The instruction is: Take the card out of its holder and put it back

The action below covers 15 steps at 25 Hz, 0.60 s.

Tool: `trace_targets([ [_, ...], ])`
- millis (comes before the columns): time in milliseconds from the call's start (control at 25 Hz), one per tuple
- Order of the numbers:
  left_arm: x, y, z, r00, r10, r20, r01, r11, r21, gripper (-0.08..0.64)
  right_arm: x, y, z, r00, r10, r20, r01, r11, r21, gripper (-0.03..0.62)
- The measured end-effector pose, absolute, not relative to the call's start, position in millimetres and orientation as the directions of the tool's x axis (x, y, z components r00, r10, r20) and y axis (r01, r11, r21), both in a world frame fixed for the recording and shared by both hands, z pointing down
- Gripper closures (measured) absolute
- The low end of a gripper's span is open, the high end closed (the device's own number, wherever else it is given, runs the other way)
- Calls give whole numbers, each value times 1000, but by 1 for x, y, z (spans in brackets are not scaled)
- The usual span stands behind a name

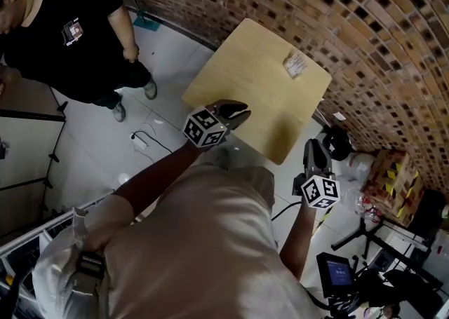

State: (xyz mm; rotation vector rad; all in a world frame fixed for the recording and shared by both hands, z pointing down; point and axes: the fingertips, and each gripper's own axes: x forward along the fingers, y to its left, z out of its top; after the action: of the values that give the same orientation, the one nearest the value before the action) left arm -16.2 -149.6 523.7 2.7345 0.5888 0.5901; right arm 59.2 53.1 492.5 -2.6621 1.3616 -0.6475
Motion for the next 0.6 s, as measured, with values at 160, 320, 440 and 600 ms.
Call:
trace_targets([
  [160, -7, -149, 526, 825, 461, 327, 339, -866, 366, 469, 65, 51, 498, 509, -784, 356, -751, -606, -260, 534],
  [320, 0, -149, 535, 821, 458, 342, 324, -866, 381, 469, 79, 45, 497, 498, -790, 358, -761, -596, -258, 534],
  [440, 6, -143, 544, 814, 451, 366, 308, -869, 386, 469, 92, 44, 499, 484, -803, 349, -770, -580, -267, 534],
  [600, 24, -132, 549, 818, 426, 387, 280, -882, 378, 469, 122, 49, 510, 453, -818, 355, -783, -556, -279, 534],
])
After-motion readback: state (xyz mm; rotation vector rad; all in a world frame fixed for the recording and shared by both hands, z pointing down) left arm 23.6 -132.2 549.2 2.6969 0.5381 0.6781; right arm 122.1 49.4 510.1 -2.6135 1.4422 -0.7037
